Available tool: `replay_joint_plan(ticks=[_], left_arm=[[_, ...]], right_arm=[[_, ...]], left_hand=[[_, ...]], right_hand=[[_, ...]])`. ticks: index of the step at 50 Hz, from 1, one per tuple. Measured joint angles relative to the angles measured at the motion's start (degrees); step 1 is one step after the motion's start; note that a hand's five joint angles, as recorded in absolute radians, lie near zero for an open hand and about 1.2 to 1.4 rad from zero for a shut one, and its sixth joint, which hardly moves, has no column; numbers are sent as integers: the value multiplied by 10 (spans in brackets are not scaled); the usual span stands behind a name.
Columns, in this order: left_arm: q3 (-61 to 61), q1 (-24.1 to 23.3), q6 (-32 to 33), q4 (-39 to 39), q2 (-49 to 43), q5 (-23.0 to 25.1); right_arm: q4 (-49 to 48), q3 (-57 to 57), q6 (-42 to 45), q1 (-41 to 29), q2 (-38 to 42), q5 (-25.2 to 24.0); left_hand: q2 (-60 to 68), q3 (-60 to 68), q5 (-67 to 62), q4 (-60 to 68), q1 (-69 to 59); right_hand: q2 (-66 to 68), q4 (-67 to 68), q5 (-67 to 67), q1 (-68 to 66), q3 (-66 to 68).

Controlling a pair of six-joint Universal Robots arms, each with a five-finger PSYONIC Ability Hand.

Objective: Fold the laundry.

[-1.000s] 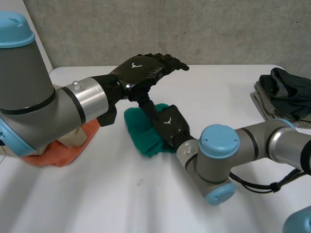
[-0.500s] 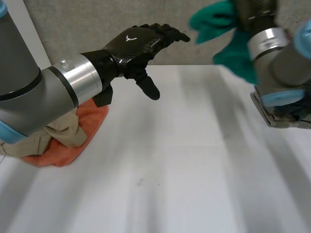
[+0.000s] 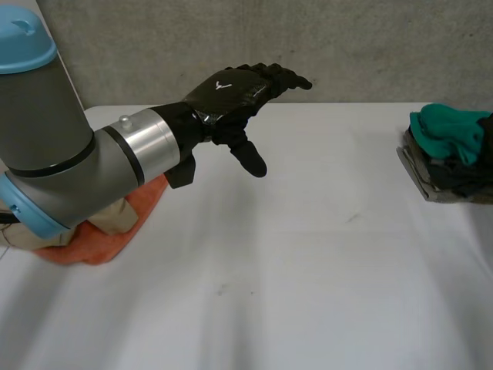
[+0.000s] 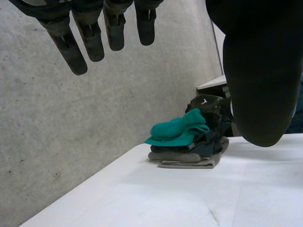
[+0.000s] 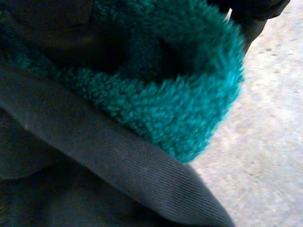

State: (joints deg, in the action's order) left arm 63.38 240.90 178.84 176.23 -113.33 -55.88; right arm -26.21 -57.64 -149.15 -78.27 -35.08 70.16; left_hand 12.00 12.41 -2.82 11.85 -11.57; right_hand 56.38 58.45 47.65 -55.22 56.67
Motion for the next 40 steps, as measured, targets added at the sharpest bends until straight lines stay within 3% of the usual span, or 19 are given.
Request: replay_joint_plan(ticks=[4, 7, 15, 20, 29, 35, 39, 40], left_arm=[[-2, -2, 0, 0, 0, 0], [-3, -3, 0, 0, 1, 0], [-5, -17, 0, 0, 8, -3], [-1, -23, 0, -1, 15, -8], [-5, -27, -6, 2, 40, -16], [-40, -28, -39, 23, 67, -63], [-65, -12, -65, 40, 97, -136], [-70, -3, -69, 43, 105, -158]], right_arm=[[0, -24, 22, -1, -16, -11], [0, -40, 28, -2, -41, -6], [28, -101, 30, -2, -153, 50], [109, -126, 34, 20, -237, 115], [222, -39, 69, 95, -300, 198], [175, 18, 53, 49, -322, 201], [120, 4, 22, -15, -354, 169], [95, -18, 6, -49, -371, 142]], left_hand=[[0, 0, 0, 0, 0], [0, 0, 0, 0, 0], [0, 0, 0, 0, 0], [0, 0, 0, 0, 0], [0, 0, 0, 0, 0], [0, 0, 0, 0, 0], [0, 0, 0, 0, 0], [0, 0, 0, 0, 0]], right_hand=[[-356, -355, -305, 320, -352], [-433, -452, -388, 377, -438], [-439, -461, -448, 418, -445], [-439, -461, -448, 419, -445], [-439, -461, -448, 418, -445], [-439, -461, -448, 418, -445], [-439, -461, -448, 418, -445], [-439, -461, -448, 419, -445]])
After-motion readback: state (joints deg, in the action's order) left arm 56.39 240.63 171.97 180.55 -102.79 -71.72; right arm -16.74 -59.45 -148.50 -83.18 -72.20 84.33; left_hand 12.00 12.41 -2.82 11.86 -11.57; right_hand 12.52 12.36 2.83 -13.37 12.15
